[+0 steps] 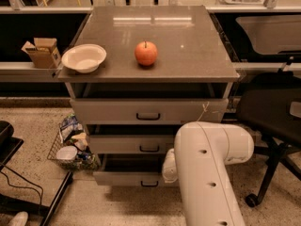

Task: Open bottom drawer

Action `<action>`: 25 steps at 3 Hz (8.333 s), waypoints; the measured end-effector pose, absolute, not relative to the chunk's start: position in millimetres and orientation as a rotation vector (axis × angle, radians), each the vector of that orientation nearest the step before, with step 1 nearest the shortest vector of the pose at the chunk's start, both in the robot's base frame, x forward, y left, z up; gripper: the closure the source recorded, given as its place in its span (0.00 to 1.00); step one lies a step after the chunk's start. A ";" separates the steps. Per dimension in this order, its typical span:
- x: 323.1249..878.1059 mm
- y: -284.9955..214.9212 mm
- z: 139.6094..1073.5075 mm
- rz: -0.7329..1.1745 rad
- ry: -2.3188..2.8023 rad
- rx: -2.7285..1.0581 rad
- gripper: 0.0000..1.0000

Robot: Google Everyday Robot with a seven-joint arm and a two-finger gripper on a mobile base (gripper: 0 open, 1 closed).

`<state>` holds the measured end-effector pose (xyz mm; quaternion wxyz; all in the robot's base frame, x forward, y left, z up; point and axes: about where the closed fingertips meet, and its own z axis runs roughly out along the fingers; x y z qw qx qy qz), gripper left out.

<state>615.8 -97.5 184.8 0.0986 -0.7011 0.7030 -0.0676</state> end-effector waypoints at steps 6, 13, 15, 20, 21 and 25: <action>590.0 -103.4 185.8 -0.175 2.140 -2.121 1.00; 576.6 -104.1 185.8 -0.144 2.160 -2.150 0.35; 576.6 -104.1 185.7 -0.144 2.160 -2.150 0.00; 466.6 -109.7 172.2 -0.019 2.423 -2.178 0.70; 464.0 -110.5 174.7 -0.014 2.430 -2.179 0.99; 433.5 -115.0 173.2 0.083 2.489 -2.207 1.00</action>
Offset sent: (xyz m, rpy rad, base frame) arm -0.1807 -0.1296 -0.0152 -0.3439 0.5298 -0.1437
